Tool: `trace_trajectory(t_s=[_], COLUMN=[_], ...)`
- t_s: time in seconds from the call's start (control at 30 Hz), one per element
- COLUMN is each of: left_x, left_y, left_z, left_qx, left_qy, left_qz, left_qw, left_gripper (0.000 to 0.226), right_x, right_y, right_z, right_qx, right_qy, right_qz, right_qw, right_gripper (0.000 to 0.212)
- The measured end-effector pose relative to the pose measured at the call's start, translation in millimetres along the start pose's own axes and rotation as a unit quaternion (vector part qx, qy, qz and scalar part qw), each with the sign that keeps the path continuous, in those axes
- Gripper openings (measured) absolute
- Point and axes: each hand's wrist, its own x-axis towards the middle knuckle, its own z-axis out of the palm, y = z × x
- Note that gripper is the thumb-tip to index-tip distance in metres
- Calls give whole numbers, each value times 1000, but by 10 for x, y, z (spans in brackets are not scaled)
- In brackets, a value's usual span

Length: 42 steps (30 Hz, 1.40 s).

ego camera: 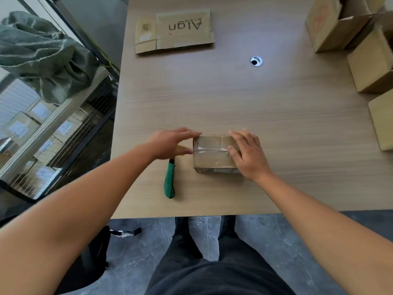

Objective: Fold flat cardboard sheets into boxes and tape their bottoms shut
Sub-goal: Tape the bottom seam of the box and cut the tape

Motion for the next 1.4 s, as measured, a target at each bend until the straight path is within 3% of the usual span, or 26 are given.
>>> trace_trajectory(t_s=[0.1,0.17,0.23,0.33,0.4,0.5,0.57,0.67,0.8,0.93,1.0,1.1,1.17,1.27,1.4], left_x=[235,331,399,454,465,461,455,444,450,449,430,417,399,324,227], left_y=[-89,-112,-141,-196,-218,-258,-270,-257,-281,-288,-290,-262,-225,-174,-96], left_z=[-157,-175,-146,-95,-49,19,23,18,-1,7,40,95,149,247,320], left_qx=[14,7,1,-9,-12,-13,-9,2,9,-5,-19,-42,-62,-89,-115], left_qy=[-22,-17,-2,25,35,42,41,41,40,43,40,43,54,84,102], left_qz=[62,84,107,119,126,144,146,143,143,142,136,136,137,125,72], left_qw=[998,996,994,993,991,989,988,989,989,989,990,989,987,985,985], left_gripper=[65,65,65,65,65,65,65,65,64,63,63,62,63,63,60], right_x=[63,0,-191,-574,-693,-553,-423,-361,-554,-1189,-1449,-1424,-1198,-724,-285], right_y=[-22,-157,-470,-1154,-1492,-1766,-1839,-1830,-1691,-1699,-1762,-1816,-1767,-1652,-1564], right_z=[-31,-108,-89,430,992,1668,1905,2003,1784,1173,817,351,190,131,185], right_qx=[-78,-118,-70,1,7,-32,-61,-61,41,168,228,270,242,87,-15], right_qy=[33,99,163,88,0,-83,-63,-7,-42,-68,-24,68,95,100,-5], right_qz=[-3,-19,-73,-105,-1,182,232,238,241,299,355,408,393,315,276], right_qw=[996,988,981,991,1000,979,969,969,969,937,906,870,882,940,961], right_gripper=[62,60,56,56,70,90,77,49,35,20,8,13,27,45,57])
